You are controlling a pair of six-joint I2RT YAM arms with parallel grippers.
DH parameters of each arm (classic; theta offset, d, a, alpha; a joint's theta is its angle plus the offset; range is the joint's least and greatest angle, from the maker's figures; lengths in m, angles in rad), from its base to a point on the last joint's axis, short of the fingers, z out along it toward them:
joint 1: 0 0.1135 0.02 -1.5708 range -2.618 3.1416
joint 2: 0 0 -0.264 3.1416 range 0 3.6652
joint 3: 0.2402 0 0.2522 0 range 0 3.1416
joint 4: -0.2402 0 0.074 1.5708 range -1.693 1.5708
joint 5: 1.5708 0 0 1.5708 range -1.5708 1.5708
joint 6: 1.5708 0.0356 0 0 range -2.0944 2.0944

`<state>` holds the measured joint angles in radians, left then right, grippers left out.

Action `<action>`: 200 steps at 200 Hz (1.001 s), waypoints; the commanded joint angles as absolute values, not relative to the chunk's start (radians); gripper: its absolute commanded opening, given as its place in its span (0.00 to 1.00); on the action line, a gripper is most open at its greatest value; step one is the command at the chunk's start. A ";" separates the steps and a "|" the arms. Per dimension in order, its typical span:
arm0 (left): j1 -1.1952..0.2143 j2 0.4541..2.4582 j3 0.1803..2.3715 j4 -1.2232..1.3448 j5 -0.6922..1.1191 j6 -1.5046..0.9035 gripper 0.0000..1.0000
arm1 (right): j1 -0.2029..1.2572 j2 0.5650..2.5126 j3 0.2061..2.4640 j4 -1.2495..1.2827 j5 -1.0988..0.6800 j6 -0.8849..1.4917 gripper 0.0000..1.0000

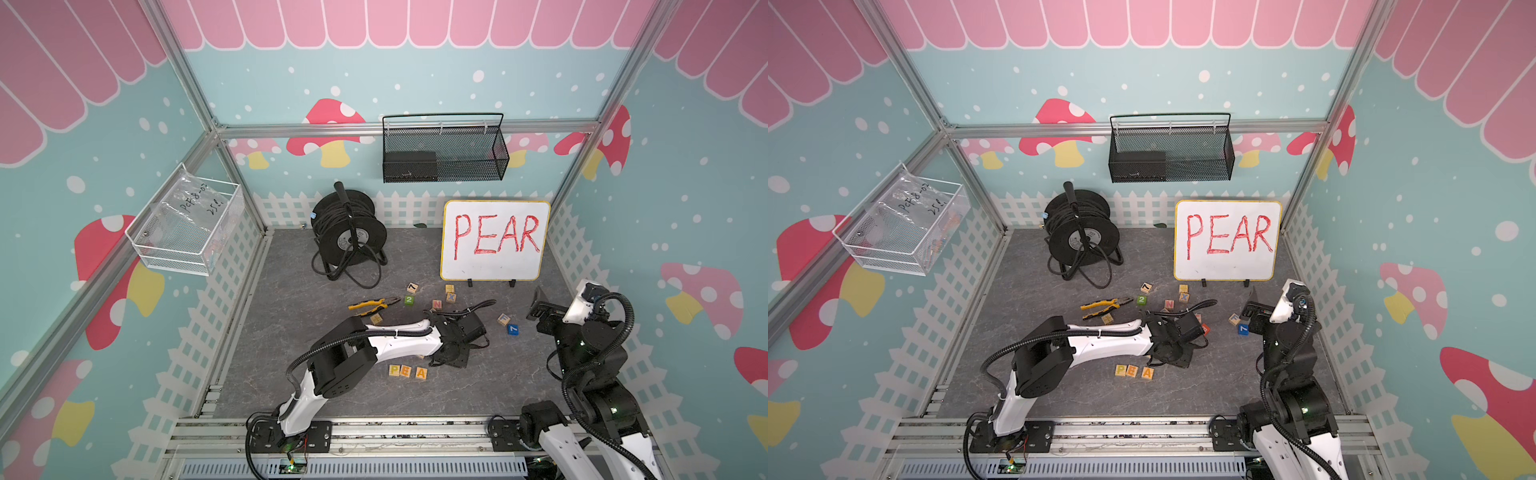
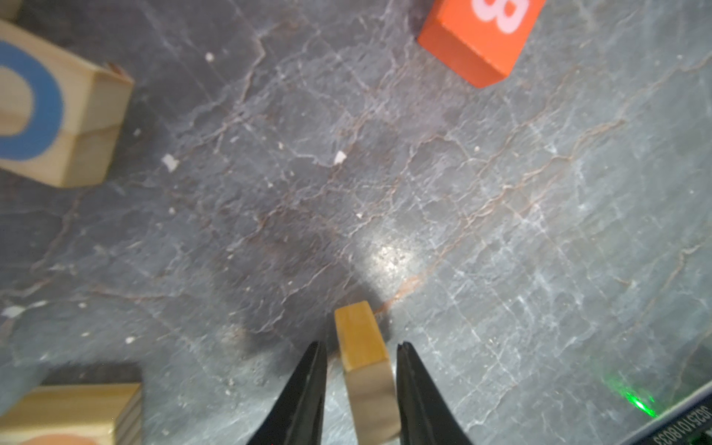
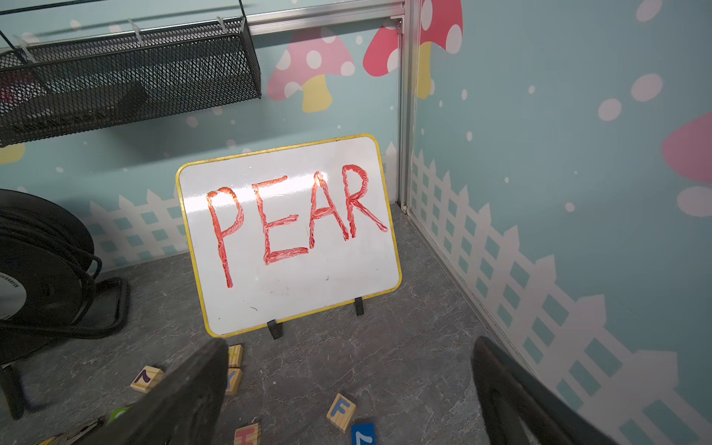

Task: Spell the uppercase word “pear” with letter blocks
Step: Pick up the letter block from the center of the board.

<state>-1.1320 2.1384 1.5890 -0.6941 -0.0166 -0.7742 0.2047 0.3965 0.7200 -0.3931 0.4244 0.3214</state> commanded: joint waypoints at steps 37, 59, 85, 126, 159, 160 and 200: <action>-1.151 2.157 1.617 -0.789 -0.153 -0.731 0.22 | 0.207 0.385 0.703 -0.362 0.431 0.307 0.99; -1.160 2.145 1.625 -0.804 -0.206 -0.697 0.18 | 0.208 0.385 0.701 -0.359 0.434 0.307 1.00; -1.191 2.130 1.640 -0.826 -0.310 -0.615 0.17 | 0.208 0.387 0.700 -0.359 0.435 0.307 1.00; -1.235 2.182 1.696 -0.914 -0.506 -0.531 0.16 | 0.208 0.393 0.702 -0.356 0.434 0.307 1.00; -1.249 2.225 1.713 -0.945 -0.555 -0.519 0.15 | 0.207 0.394 0.701 -0.360 0.436 0.305 0.99; -1.249 2.227 1.714 -0.947 -0.557 -0.518 0.15 | 0.207 0.393 0.701 -0.360 0.436 0.305 1.00; -1.266 2.286 1.769 -1.001 -0.610 -0.501 0.15 | 0.207 0.399 0.704 -0.359 0.434 0.304 1.00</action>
<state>-1.2522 2.2581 1.7206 -0.9409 -0.5438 -0.5217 0.2047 0.3969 0.7094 -0.3805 0.4274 0.3180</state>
